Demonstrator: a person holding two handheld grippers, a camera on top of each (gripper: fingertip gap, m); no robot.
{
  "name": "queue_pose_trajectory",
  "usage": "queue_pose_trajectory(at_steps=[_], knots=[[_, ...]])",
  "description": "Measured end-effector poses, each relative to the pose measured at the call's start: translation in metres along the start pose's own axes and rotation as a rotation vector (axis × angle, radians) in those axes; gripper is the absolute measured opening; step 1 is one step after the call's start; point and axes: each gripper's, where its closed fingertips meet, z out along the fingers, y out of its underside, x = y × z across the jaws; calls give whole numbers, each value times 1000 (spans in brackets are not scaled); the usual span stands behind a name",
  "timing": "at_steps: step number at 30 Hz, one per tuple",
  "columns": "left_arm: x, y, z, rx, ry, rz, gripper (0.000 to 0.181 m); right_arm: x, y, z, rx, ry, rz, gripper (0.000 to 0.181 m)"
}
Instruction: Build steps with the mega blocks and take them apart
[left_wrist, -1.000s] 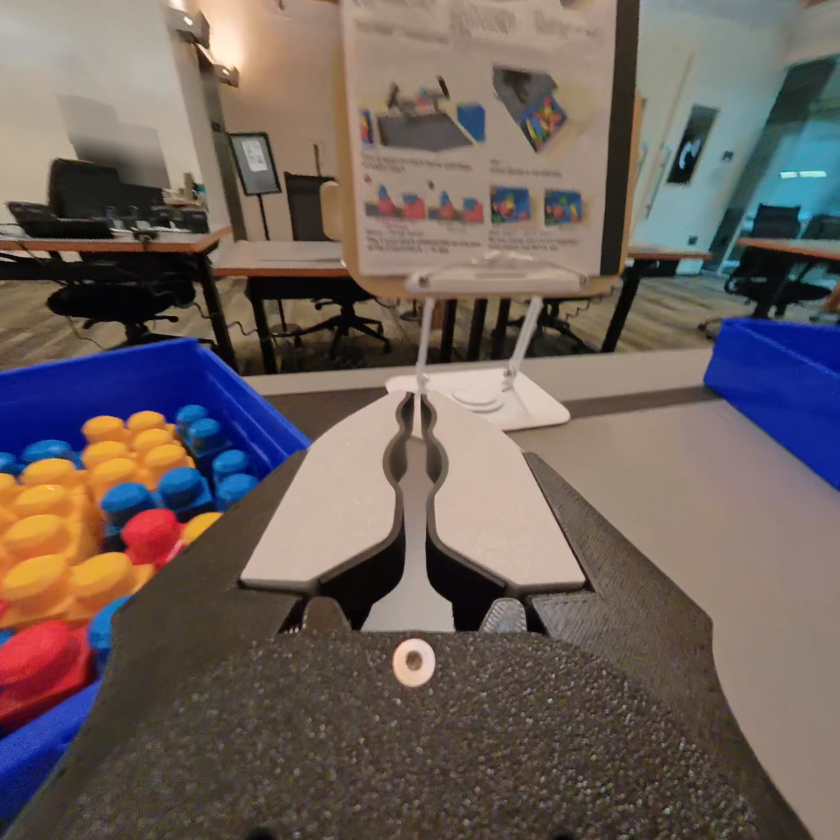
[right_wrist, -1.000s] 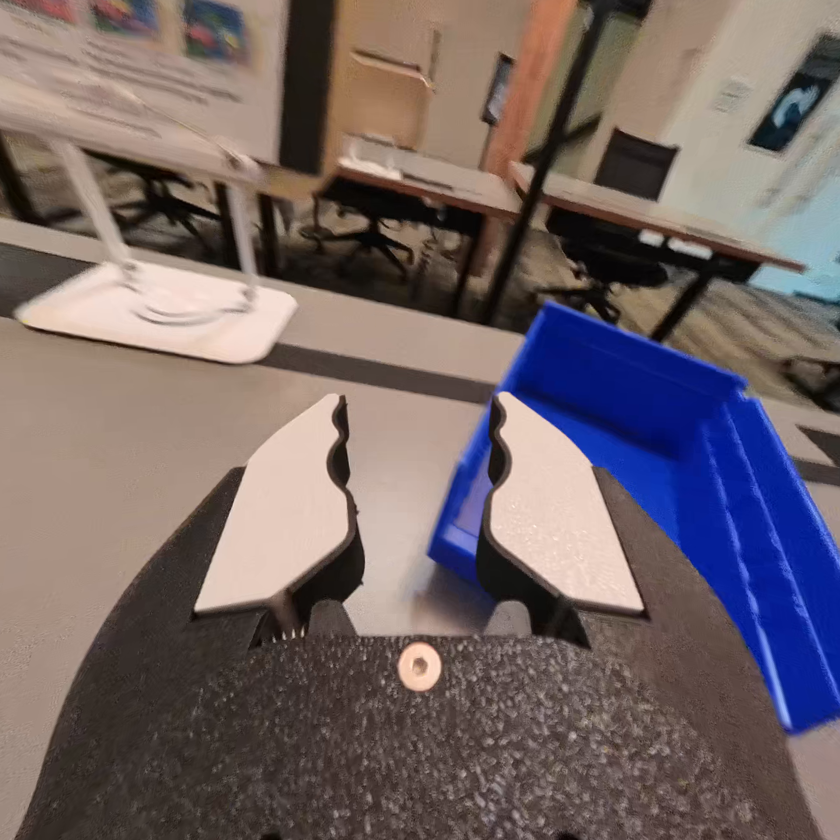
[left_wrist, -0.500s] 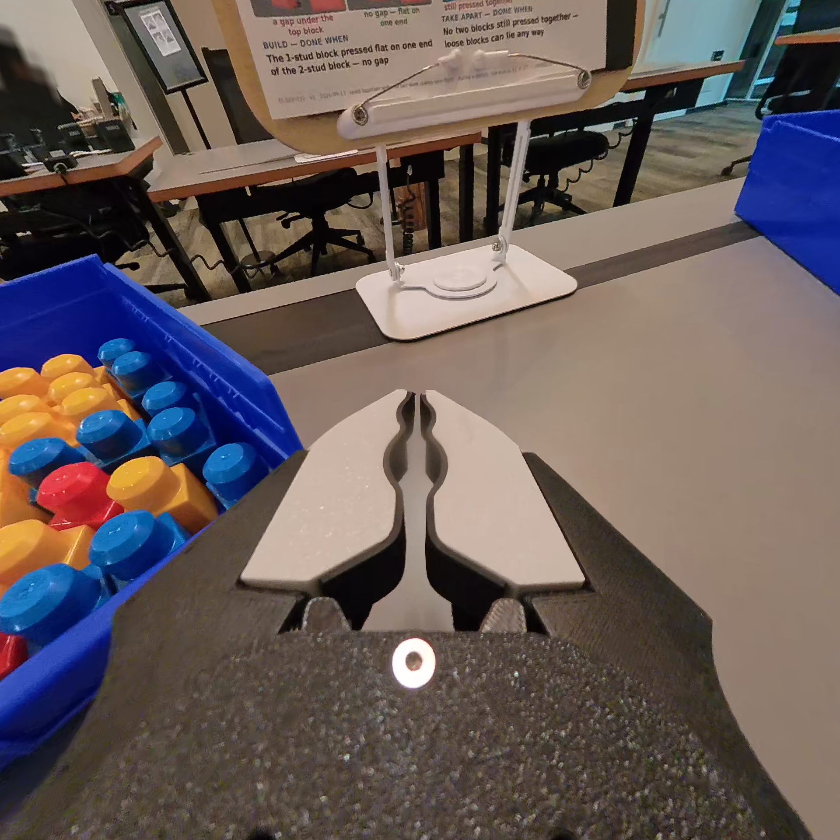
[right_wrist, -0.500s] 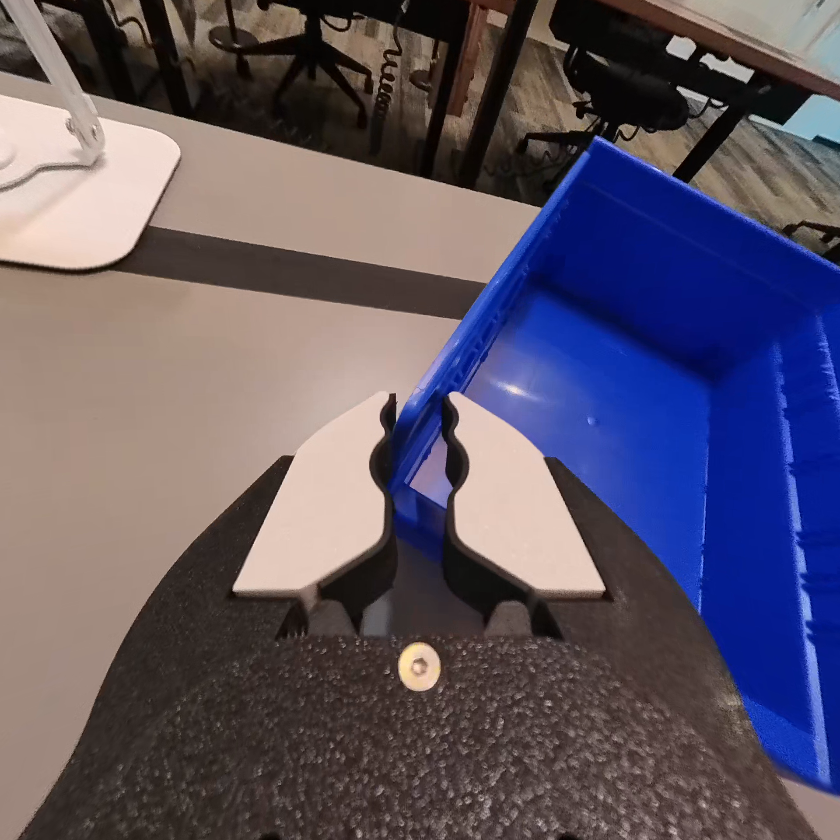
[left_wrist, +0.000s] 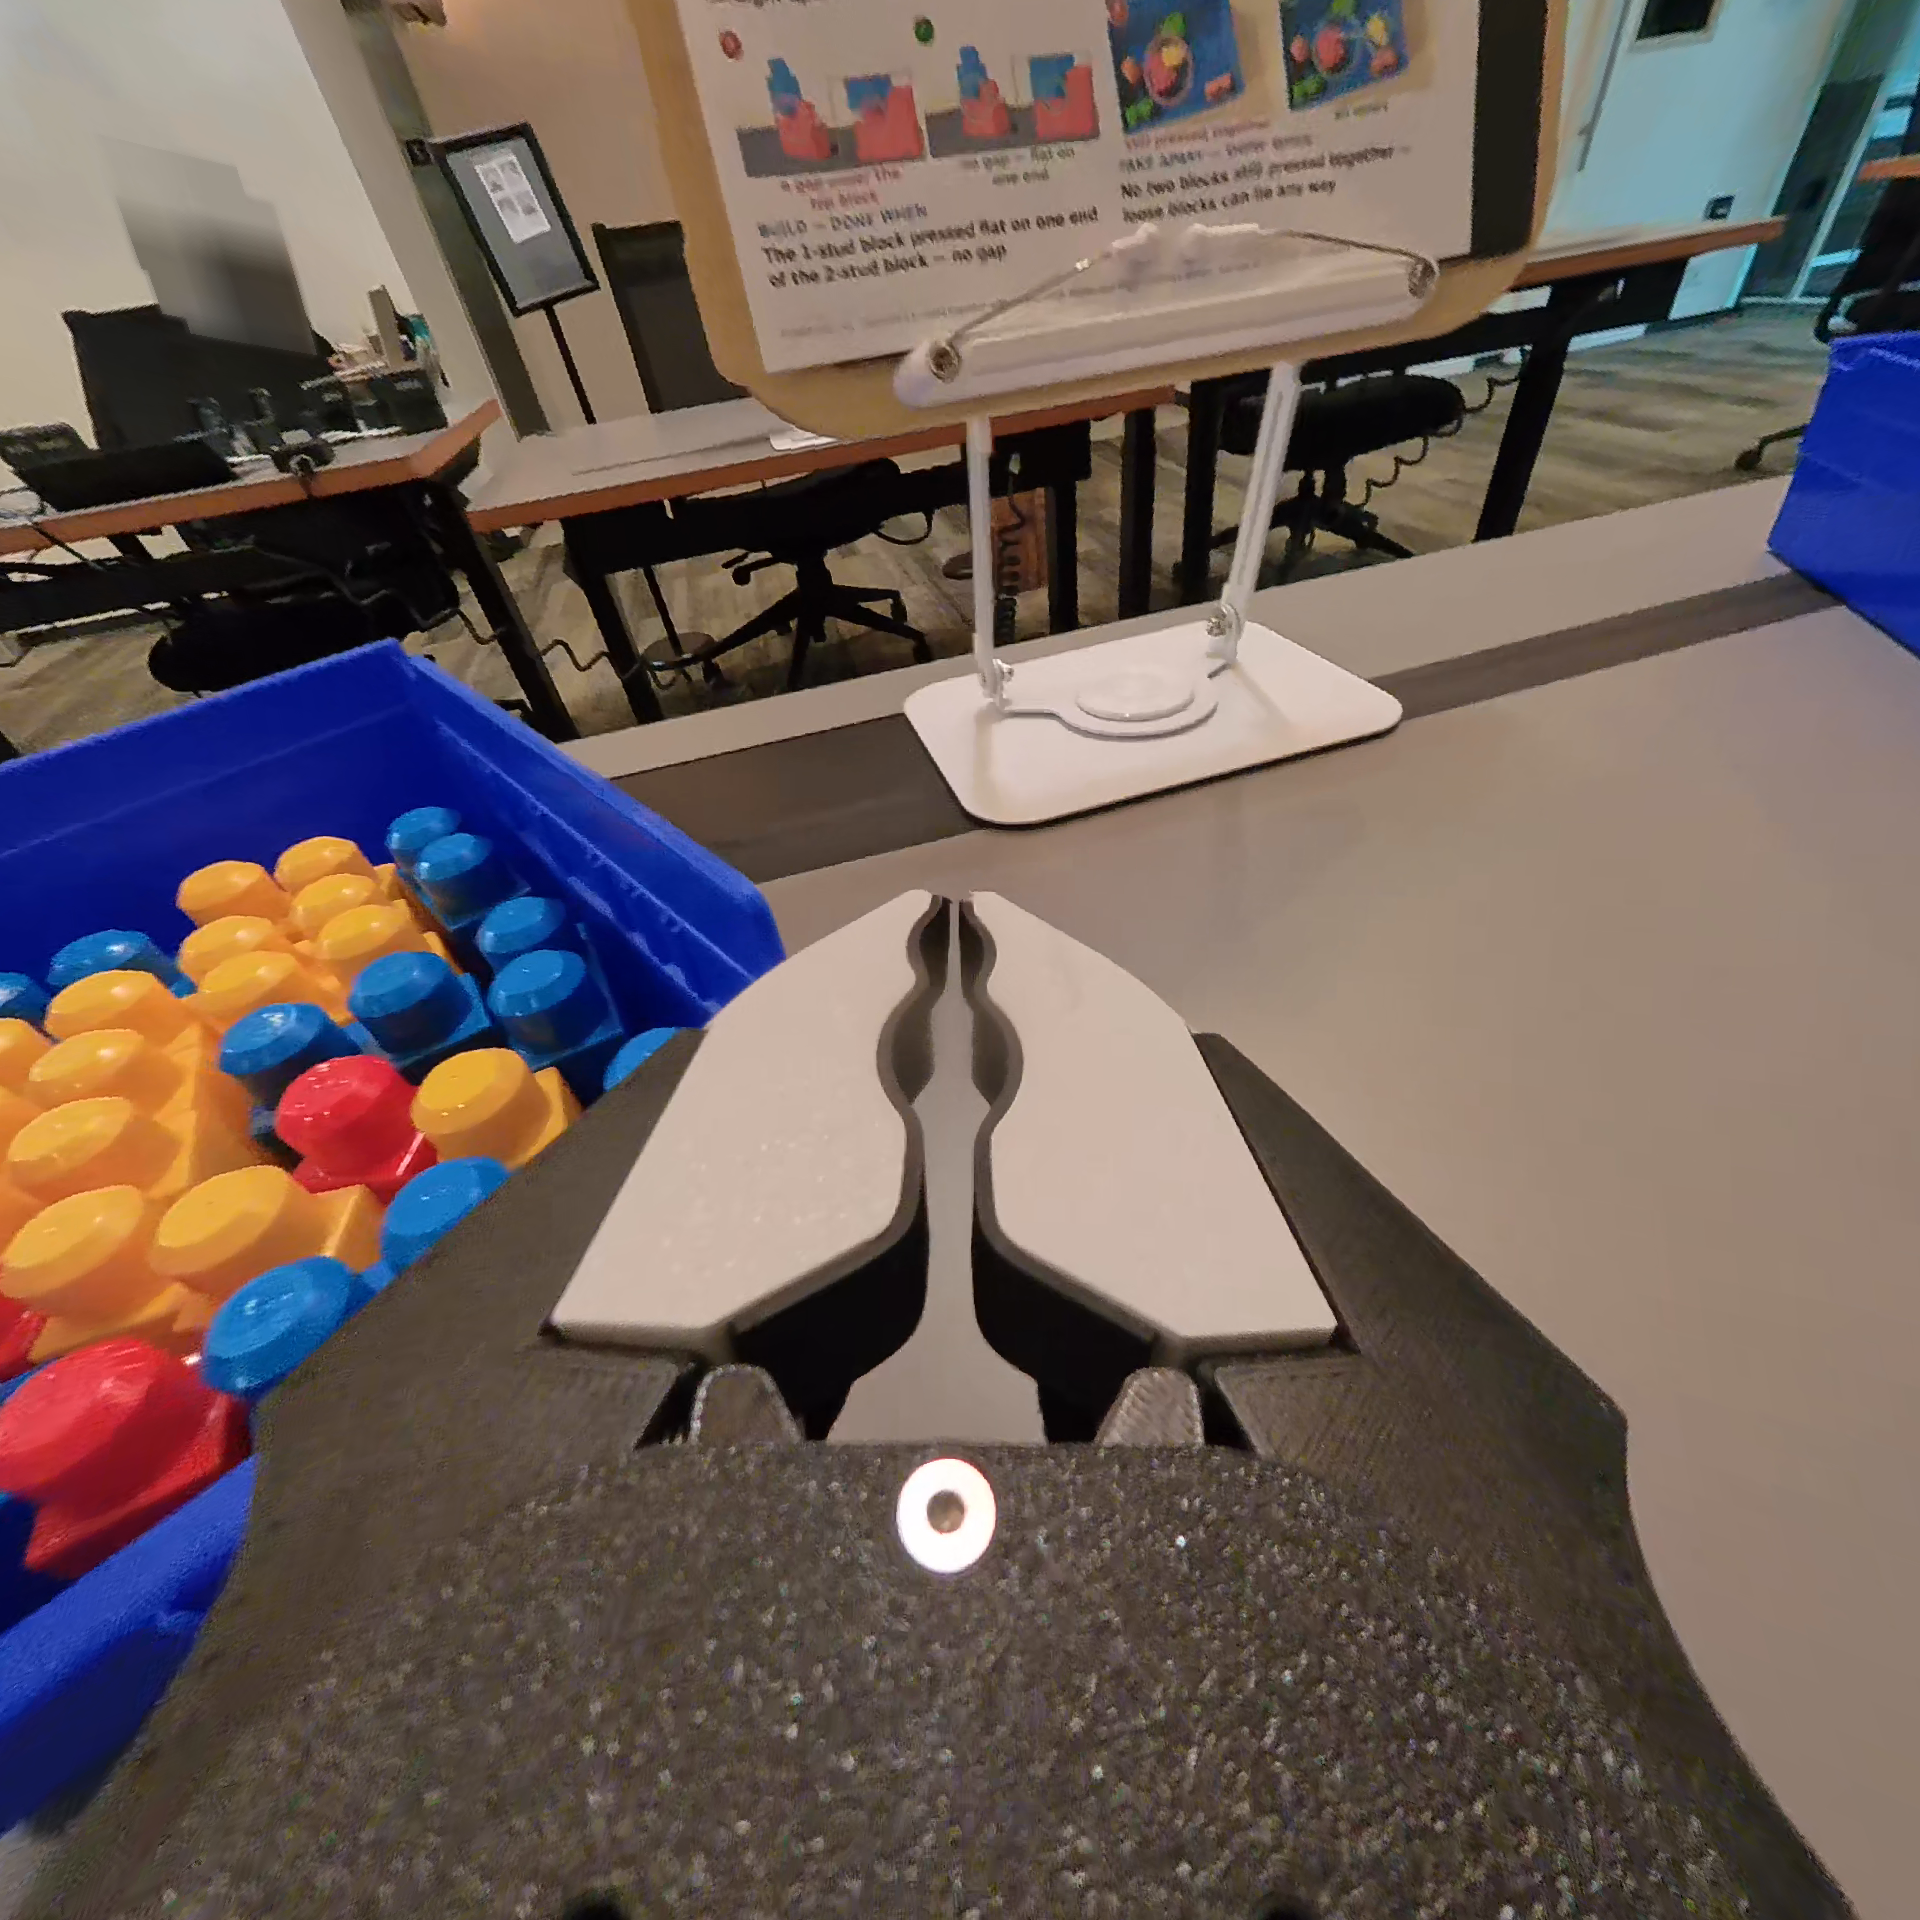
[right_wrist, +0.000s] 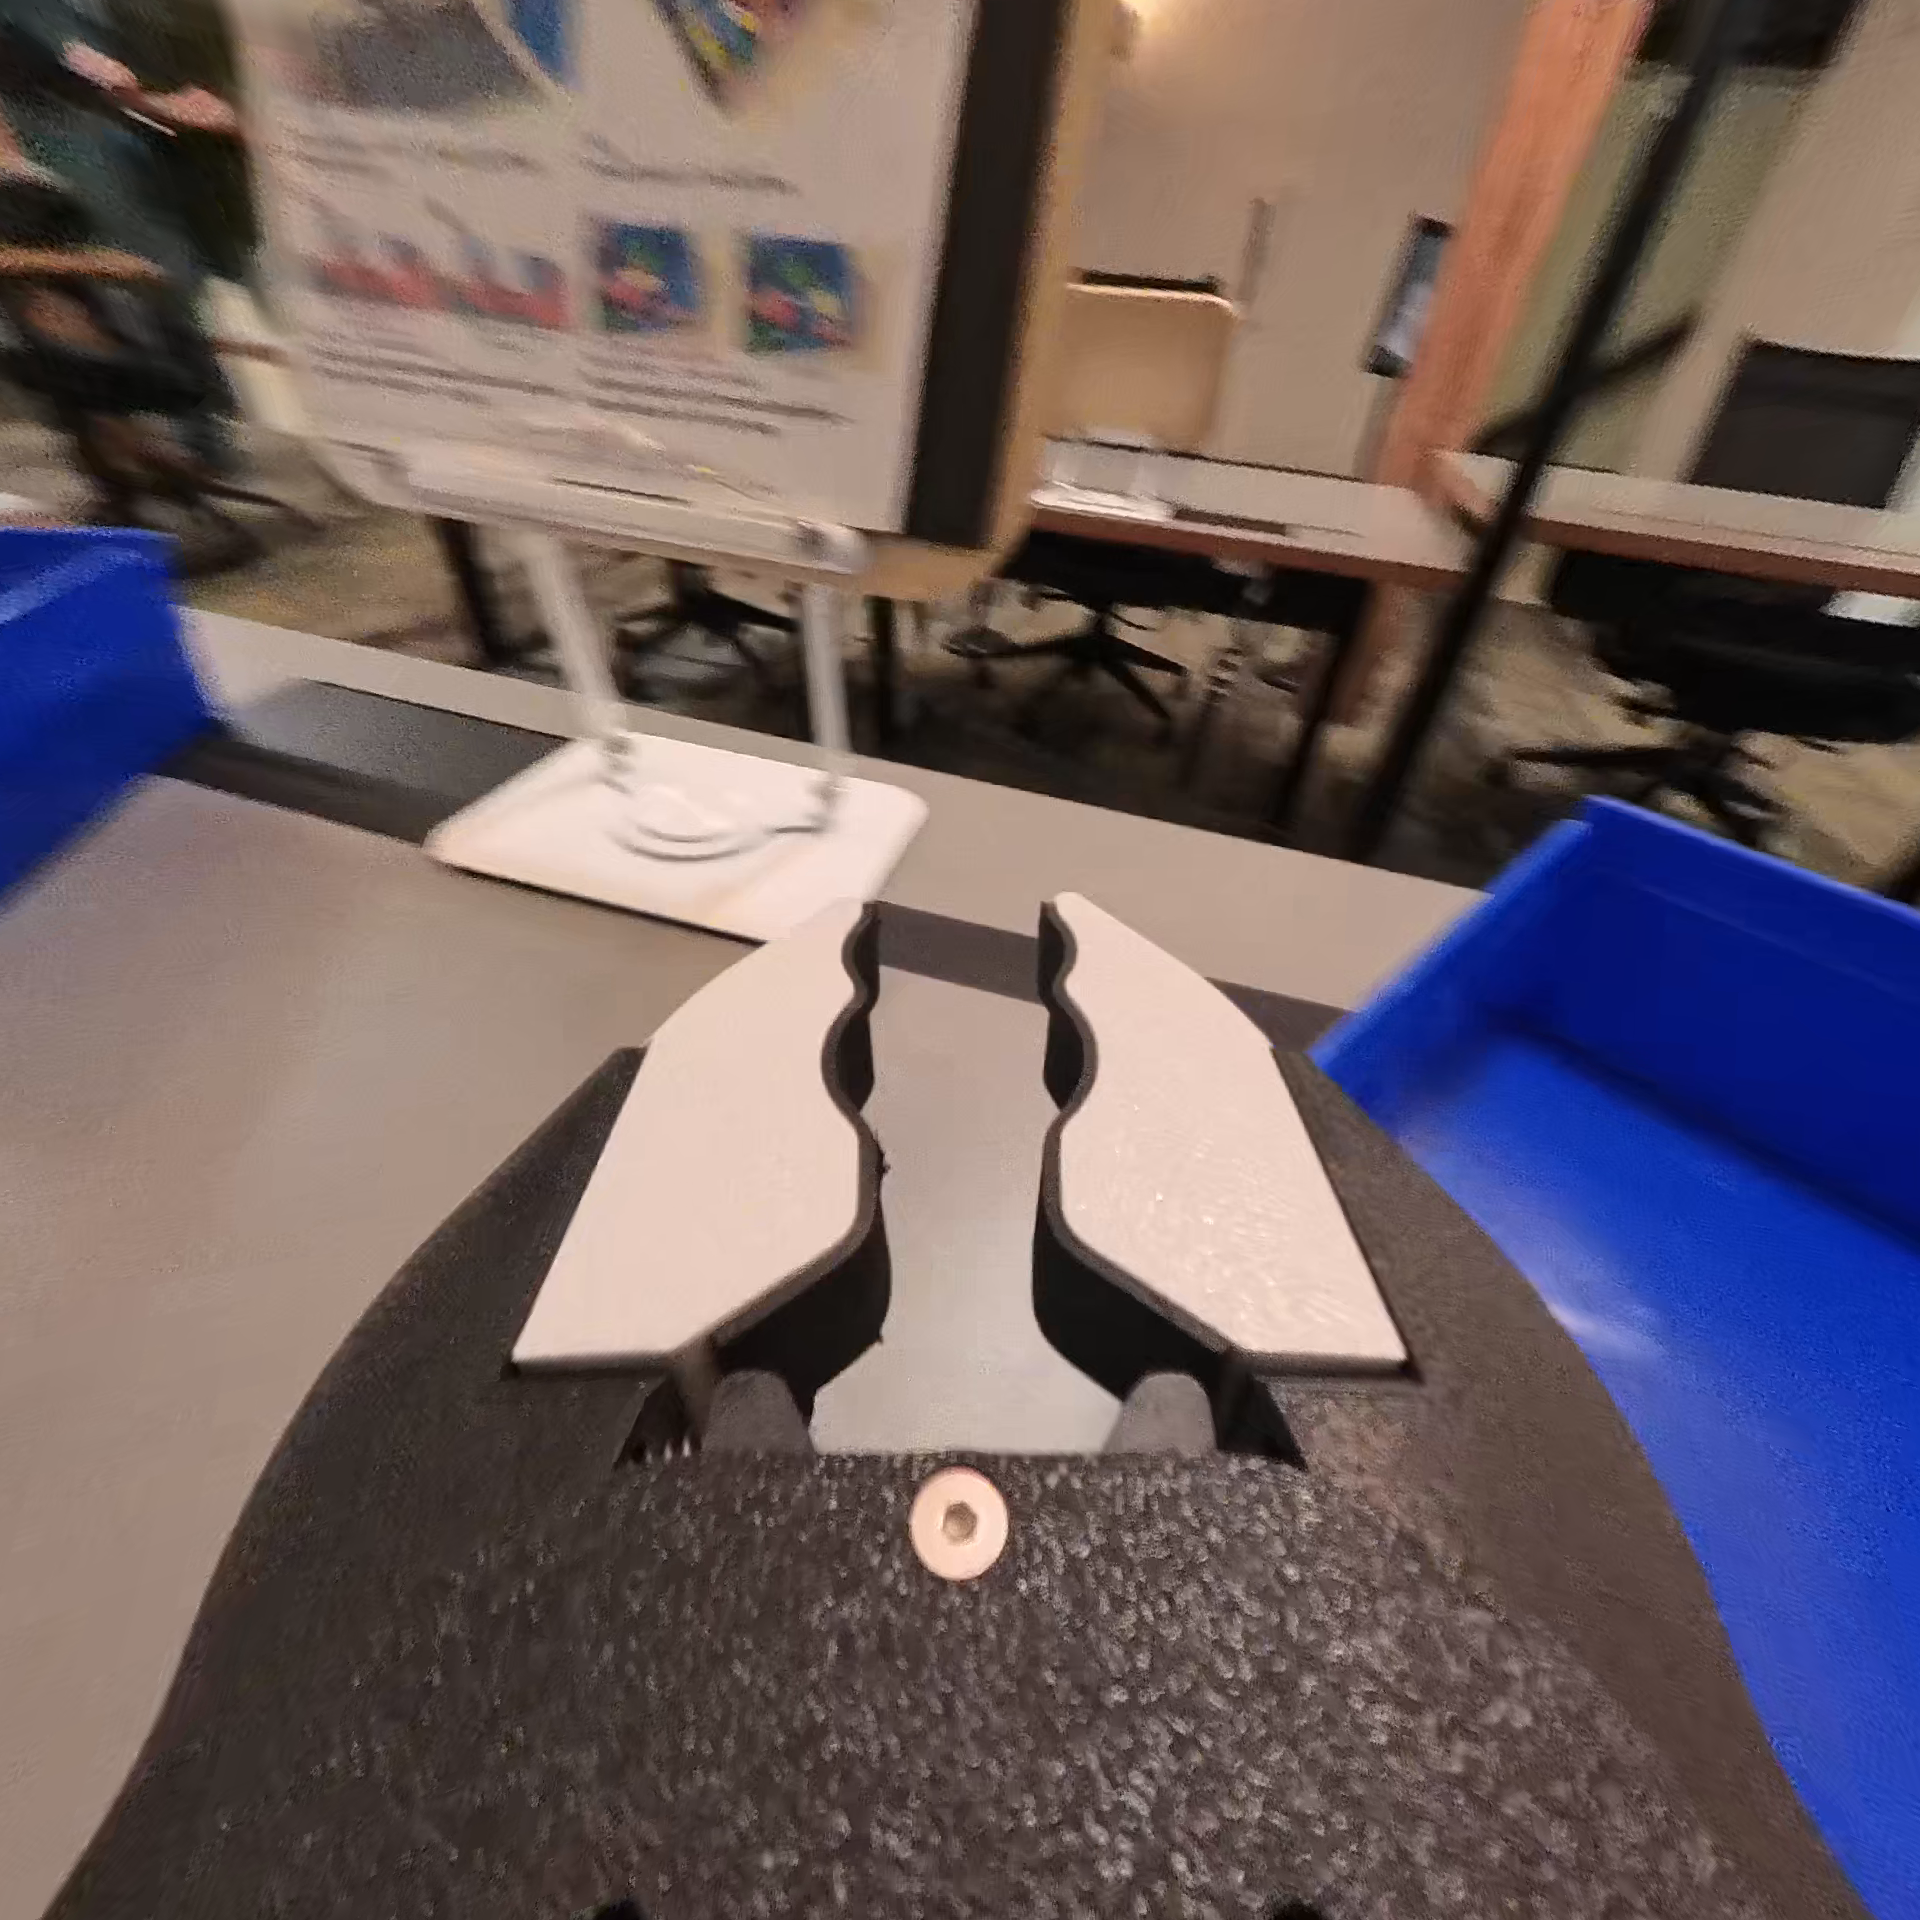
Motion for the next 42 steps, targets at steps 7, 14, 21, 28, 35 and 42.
queue_pose_trajectory(at_steps=[7, 14, 21, 28, 35, 42], knots=[[-31, -14, -13, 55, -39, -75, 0, -59, 34, 3, 33, -247, 71, 0], [-110, -61, -26, 38, -109, -59, 0, -74, 46, 4, 4, -307, 20, 0], [-138, -32, 17, -423, 69, 64, 31, -79, 54, 6, -39, -330, 14, 0], [-132, 58, 44, -874, 143, 83, 46, -84, 63, 7, -80, -357, 5, 0], [-122, 65, 65, -902, 136, 74, 41, -84, 66, 8, -92, -371, 11, 0], [-121, 73, 69, -996, 97, 185, 29, -87, 68, 8, -106, -391, 9, 0]])
